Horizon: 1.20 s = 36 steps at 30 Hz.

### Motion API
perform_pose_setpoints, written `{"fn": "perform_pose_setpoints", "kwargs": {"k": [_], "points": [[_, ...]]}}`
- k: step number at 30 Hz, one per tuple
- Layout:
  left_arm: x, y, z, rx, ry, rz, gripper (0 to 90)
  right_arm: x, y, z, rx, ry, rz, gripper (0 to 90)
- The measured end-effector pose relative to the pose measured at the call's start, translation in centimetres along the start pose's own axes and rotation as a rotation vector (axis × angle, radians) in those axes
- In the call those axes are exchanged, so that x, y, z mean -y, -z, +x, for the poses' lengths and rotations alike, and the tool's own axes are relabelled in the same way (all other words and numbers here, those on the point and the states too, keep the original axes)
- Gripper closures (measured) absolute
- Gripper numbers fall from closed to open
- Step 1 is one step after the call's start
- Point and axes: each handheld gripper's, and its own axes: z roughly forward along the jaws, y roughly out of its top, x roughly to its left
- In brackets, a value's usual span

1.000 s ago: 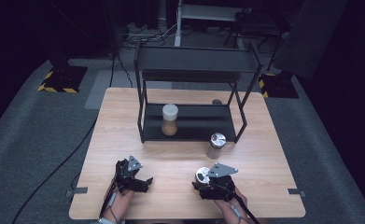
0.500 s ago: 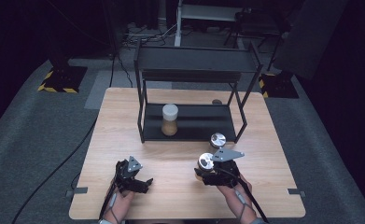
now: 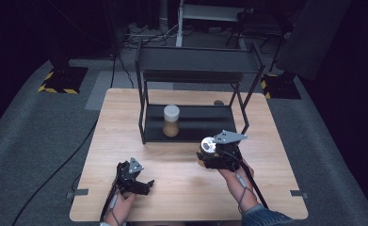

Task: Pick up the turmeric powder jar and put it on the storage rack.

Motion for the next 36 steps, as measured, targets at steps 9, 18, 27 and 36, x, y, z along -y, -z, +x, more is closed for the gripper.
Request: {"fn": "perform_pose_setpoints", "kwargs": {"k": [9, 18, 27, 36], "points": [[0.0, 0.0, 0.0, -0.001, 0.001, 0.0, 0.0, -2.9, -0.9, -1.7, 0.04, -0.012, -0.002, 30.6], [0.0, 0.0, 0.0, -0.001, 0.0, 0.0, 0.0, -5.6, -2.6, -3.6, 0.062, -0.05, -0.003, 30.7], [0.0, 0.0, 0.0, 0.0, -0.001, 0.001, 0.0, -7.0, -4.3, -5.6, 0.078, -0.069, -0.004, 30.7], [0.0, 0.0, 0.0, 0.0, -0.001, 0.001, 0.0, -8.0, -7.6, -7.0, 0.083, -0.069, 0.011, 30.7]]}}
